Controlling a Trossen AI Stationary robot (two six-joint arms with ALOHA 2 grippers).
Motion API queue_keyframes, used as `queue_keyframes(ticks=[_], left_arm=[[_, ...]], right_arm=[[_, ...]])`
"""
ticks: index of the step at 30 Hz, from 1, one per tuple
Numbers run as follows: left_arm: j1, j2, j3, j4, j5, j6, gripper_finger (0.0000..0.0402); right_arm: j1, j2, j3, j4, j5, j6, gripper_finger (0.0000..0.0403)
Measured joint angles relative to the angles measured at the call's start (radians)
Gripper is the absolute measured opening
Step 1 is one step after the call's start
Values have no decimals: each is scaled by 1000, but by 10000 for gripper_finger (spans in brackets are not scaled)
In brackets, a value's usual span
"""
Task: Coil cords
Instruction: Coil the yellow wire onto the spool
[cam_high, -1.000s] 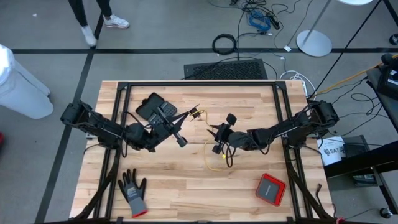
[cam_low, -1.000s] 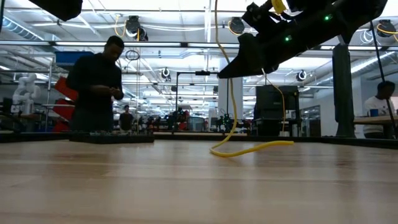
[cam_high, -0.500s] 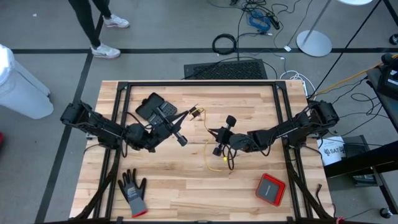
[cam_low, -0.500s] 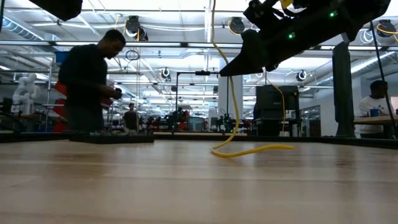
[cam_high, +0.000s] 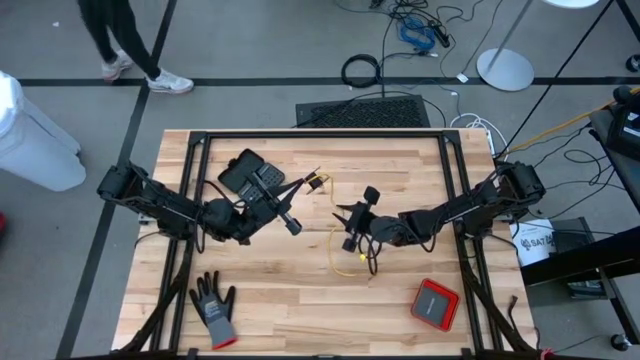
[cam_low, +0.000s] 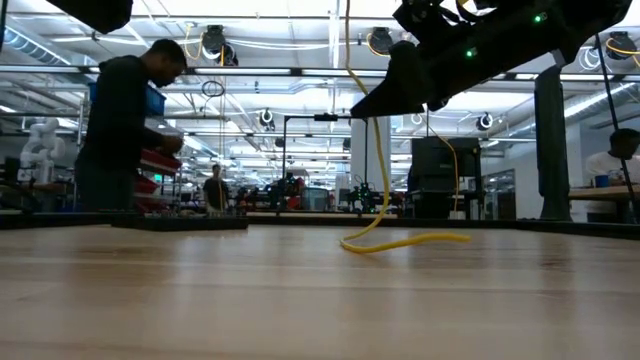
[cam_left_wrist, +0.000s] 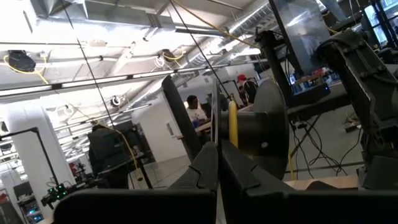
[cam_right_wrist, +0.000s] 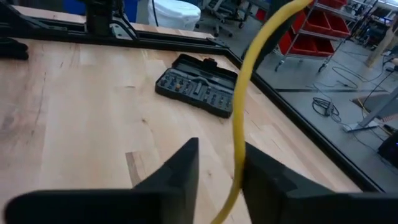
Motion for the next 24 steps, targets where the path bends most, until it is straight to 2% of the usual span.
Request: queue_keyframes(ticks=[4,13,24], left_arm=[[0,0,0,0,0,0,2],[0,0,0,0,-3,1,2],[0,0,0,0,-4,2,2]], right_arm=[[0,0,0,0,0,3,122],[0,0,0,0,-6,-2,125],[12,0,0,-3,-1,-29,80]])
